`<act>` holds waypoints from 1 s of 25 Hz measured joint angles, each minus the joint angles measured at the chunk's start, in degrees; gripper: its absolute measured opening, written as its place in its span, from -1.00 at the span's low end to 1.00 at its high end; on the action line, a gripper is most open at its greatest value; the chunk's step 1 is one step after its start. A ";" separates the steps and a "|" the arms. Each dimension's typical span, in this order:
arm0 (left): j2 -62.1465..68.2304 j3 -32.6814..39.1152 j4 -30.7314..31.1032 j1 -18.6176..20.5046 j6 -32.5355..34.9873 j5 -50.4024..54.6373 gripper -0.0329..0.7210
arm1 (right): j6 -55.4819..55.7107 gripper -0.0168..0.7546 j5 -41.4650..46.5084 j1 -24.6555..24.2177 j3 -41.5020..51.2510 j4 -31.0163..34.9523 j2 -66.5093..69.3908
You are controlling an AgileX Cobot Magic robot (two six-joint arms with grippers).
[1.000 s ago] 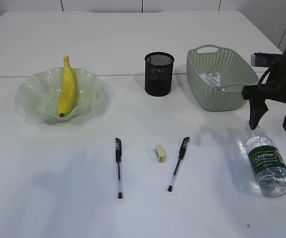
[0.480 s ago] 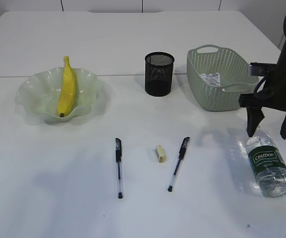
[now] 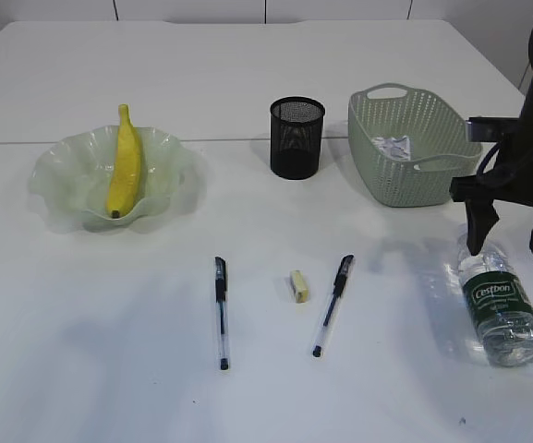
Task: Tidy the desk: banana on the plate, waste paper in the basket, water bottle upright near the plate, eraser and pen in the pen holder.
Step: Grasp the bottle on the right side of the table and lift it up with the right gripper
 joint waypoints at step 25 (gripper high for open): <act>1.25 0.00 -0.18 0.00 0.00 0.65 -0.30 | 1.87 0.56 0.00 0.00 0.00 1.22 0.83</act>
